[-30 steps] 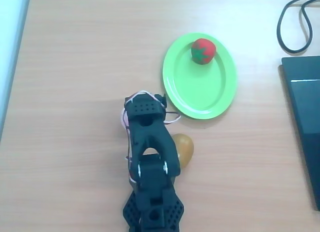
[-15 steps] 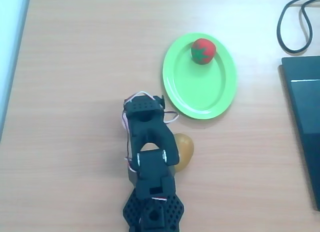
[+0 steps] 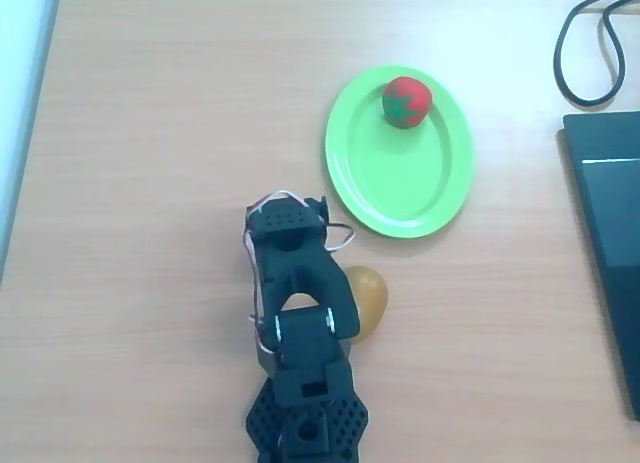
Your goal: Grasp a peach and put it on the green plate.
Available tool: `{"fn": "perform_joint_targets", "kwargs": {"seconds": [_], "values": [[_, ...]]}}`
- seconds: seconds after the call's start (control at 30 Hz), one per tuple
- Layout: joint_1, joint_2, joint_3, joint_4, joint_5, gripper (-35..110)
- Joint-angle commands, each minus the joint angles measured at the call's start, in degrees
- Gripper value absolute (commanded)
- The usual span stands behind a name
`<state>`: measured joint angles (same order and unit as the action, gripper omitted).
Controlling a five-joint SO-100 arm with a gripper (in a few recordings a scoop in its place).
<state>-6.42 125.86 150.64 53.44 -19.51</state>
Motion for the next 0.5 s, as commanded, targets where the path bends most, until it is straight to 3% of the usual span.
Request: {"fn": "perform_joint_targets", "kwargs": {"seconds": [0.0,0.47], "values": [[-0.53,0.97,1.05,0.53,-1.14,35],[1.58,6.94,-3.43,0.62,-0.53,31]]}}
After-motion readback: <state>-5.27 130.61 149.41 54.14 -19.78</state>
